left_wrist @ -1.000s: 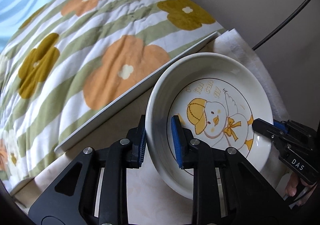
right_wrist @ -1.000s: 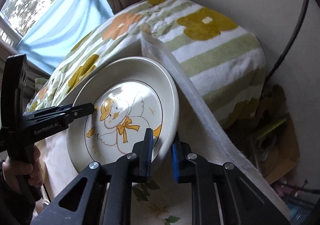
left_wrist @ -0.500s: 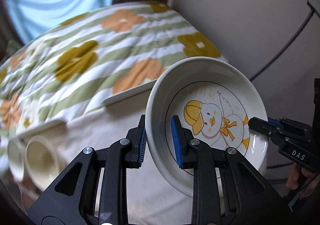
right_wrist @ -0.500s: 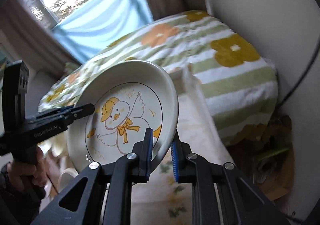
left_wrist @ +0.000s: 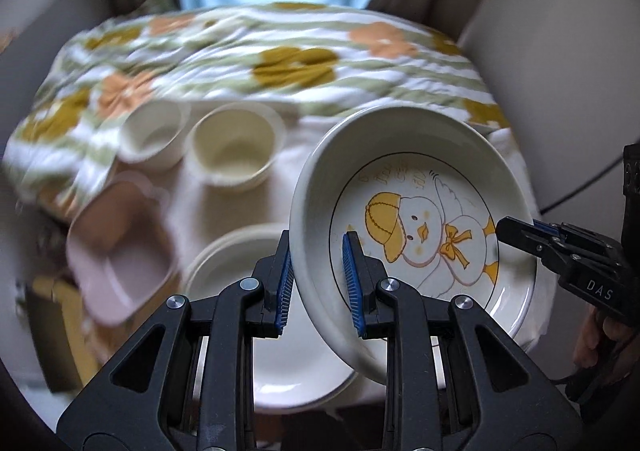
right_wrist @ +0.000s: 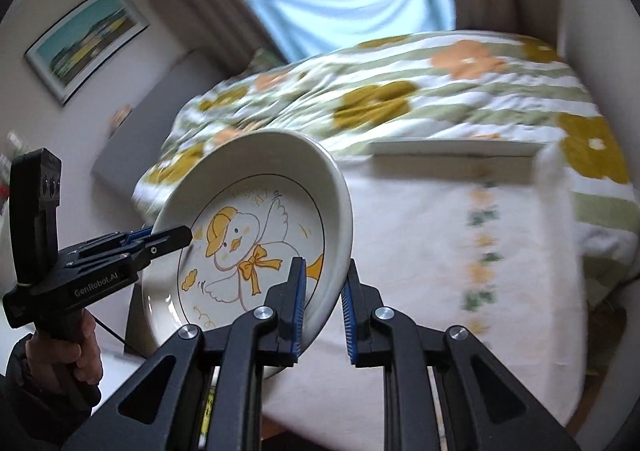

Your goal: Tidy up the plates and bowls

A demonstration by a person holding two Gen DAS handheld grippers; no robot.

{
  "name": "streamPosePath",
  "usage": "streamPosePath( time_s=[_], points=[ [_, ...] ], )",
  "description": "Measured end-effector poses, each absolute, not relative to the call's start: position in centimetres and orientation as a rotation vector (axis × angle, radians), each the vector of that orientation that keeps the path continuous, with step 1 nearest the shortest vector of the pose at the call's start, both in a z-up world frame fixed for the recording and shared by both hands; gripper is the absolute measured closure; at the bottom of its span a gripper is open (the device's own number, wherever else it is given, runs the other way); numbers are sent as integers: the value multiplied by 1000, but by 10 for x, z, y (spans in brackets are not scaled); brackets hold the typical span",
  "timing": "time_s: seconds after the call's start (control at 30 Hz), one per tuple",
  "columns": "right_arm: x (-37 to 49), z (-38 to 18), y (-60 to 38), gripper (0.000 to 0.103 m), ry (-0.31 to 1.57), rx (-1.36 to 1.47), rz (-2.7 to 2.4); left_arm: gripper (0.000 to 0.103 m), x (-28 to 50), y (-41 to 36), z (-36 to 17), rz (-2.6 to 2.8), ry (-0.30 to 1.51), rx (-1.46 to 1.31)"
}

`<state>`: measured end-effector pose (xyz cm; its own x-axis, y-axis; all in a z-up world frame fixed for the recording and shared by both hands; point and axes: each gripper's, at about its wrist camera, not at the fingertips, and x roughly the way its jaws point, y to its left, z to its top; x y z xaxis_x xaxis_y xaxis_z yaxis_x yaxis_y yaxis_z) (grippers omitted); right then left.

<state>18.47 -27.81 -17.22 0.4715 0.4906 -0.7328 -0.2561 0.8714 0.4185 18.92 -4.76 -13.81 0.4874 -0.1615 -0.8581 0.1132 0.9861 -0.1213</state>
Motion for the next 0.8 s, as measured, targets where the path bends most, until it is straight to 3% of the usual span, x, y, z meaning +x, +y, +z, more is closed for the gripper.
streamPosePath(
  time_s=[0.43,0.8],
  points=[
    [183,-237,-186,87,1109,150,486,82,150,36,-237,-113,1180,-166],
    [180,-250,-172,87,1124,98,434,82,159,34,-263,-136,1196,-93]
  ],
)
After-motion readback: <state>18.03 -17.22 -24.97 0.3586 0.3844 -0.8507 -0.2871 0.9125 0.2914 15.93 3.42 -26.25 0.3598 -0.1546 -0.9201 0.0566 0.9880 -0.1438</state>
